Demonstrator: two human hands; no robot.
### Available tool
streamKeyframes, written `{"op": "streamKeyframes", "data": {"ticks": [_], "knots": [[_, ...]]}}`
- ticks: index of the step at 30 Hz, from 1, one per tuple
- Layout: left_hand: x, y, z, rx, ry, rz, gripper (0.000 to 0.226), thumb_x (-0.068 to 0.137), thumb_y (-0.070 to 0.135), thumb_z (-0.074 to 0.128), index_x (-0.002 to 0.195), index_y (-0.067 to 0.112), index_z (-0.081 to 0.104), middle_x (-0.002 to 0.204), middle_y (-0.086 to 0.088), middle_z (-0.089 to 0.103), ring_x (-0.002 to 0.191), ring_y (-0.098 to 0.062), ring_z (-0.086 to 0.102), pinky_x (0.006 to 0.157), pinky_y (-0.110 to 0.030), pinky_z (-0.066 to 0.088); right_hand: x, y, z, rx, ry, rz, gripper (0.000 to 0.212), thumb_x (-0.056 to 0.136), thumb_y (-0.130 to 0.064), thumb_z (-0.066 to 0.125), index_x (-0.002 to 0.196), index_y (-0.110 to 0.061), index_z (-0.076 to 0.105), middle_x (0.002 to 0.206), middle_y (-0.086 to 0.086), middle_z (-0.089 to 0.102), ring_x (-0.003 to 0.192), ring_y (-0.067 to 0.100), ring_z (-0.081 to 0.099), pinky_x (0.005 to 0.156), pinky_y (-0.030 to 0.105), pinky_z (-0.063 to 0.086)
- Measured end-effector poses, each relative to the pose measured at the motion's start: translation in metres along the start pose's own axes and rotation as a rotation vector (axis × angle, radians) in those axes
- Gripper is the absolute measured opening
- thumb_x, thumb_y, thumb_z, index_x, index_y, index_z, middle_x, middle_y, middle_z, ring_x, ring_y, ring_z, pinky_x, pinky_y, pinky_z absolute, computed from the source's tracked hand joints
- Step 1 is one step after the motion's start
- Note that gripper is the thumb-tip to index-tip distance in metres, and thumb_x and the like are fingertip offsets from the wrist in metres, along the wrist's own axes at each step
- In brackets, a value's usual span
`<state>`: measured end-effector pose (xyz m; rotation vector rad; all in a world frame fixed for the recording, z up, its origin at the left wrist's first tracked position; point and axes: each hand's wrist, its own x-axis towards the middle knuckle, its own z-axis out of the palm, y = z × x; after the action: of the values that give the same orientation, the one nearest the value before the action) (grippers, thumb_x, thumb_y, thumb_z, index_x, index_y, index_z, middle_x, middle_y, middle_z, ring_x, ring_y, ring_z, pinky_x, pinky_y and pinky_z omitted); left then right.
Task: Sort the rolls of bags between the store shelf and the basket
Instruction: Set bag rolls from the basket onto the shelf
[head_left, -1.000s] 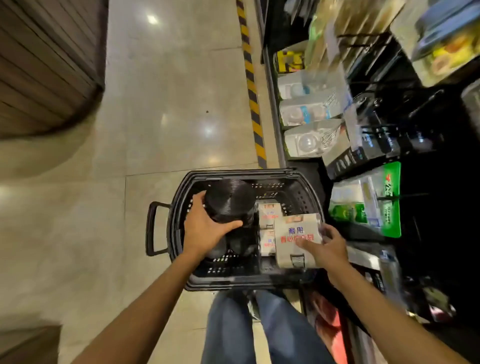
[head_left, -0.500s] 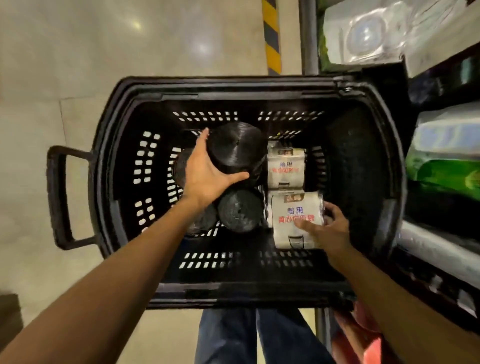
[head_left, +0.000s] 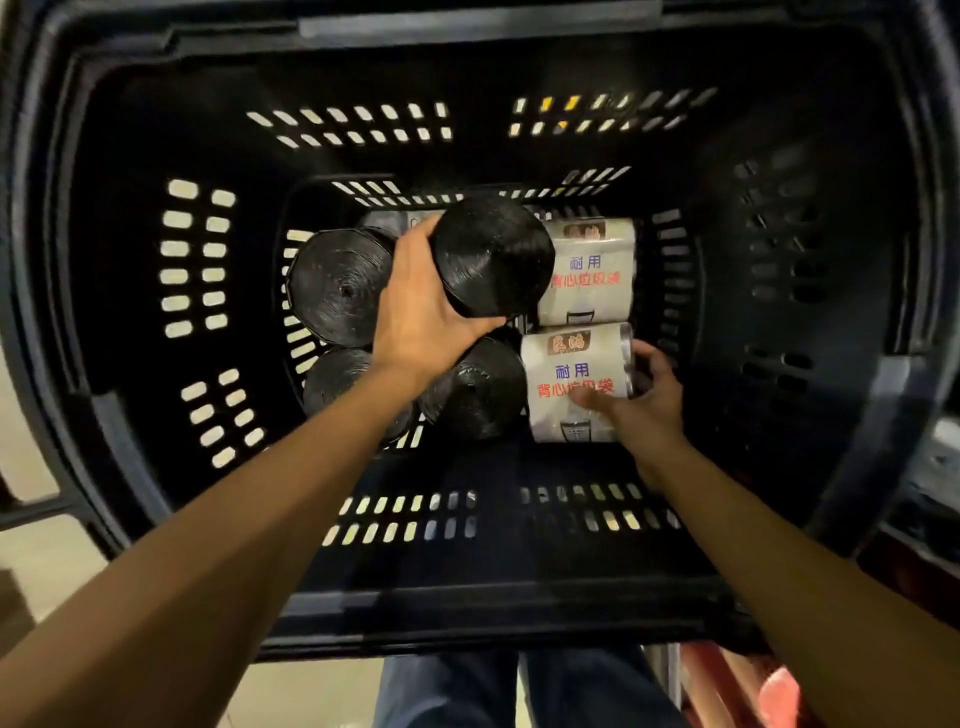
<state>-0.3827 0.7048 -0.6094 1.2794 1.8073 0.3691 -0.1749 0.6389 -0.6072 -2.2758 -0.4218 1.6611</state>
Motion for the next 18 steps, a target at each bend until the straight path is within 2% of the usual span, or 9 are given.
{"op": "streamKeyframes", "data": {"ticks": [3,6,11,13,15,16,18], "knots": [[0.004,0.006,0.004,0.088,-0.04,-0.019,0.101,0.055,0.032,0.09,0.136,0.013,0.032,0.138,-0.002,0.042,0.126,-0.018,0.044,0.107,-0.032,0.037,0.001,0.005,0.002,-0.02,0.031,-0.022,0.073,0.067,0.004,0.078,0.125,-0.024,0.046,0.115,-0.002,0.059,0.096,0.012,0.06,0.077,0.035,0.056],[0.01,0.01,0.004,0.158,-0.055,-0.03,0.097,0.057,0.034,0.089,0.134,0.013,0.033,0.137,-0.003,0.044,0.123,-0.023,0.049,0.102,-0.036,0.041,0.004,0.011,0.003,0.003,0.074,-0.008,0.077,0.068,0.003,0.078,0.133,-0.023,0.045,0.118,-0.005,0.055,0.107,0.015,0.057,0.088,0.041,0.053],[0.01,0.007,0.005,0.243,-0.117,0.039,0.095,0.062,0.033,0.086,0.136,0.013,0.03,0.136,-0.006,0.044,0.117,-0.03,0.053,0.098,-0.044,0.046,0.011,0.022,0.002,-0.077,0.104,-0.033,0.077,0.062,-0.009,0.085,0.129,-0.028,0.051,0.132,0.005,0.052,0.115,0.021,0.057,0.09,0.047,0.053],[0.011,0.007,0.008,0.332,-0.11,0.058,0.092,0.065,0.036,0.084,0.136,0.012,0.03,0.133,-0.007,0.048,0.122,-0.028,0.05,0.106,-0.042,0.038,0.012,0.024,0.001,-0.136,0.115,-0.055,0.078,0.062,-0.012,0.086,0.131,-0.027,0.052,0.135,0.004,0.047,0.12,0.021,0.052,0.093,0.047,0.052],[0.011,0.007,0.01,0.425,-0.088,0.073,0.094,0.067,0.042,0.081,0.137,0.009,0.028,0.132,-0.008,0.05,0.128,-0.023,0.044,0.117,-0.035,0.019,0.012,0.024,0.0,-0.146,0.107,-0.058,0.079,0.063,-0.012,0.085,0.133,-0.028,0.05,0.137,0.003,0.047,0.123,0.022,0.05,0.094,0.048,0.051],[0.011,0.006,0.01,0.467,-0.084,0.068,0.1,0.066,0.046,0.08,0.14,0.008,0.024,0.132,-0.009,0.051,0.13,-0.021,0.043,0.118,-0.033,0.012,0.01,0.023,-0.001,-0.136,0.095,-0.052,0.079,0.065,-0.01,0.083,0.133,-0.028,0.048,0.135,0.003,0.049,0.123,0.023,0.051,0.094,0.047,0.051],[0.01,0.002,0.011,0.595,-0.111,0.062,0.119,0.065,0.058,0.075,0.148,0.007,0.007,0.133,-0.012,0.05,0.13,-0.023,0.043,0.118,-0.034,0.008,0.009,0.021,-0.002,-0.121,0.073,-0.038,0.077,0.069,-0.007,0.08,0.135,-0.026,0.047,0.132,0.004,0.054,0.12,0.023,0.053,0.091,0.04,0.052]]}}
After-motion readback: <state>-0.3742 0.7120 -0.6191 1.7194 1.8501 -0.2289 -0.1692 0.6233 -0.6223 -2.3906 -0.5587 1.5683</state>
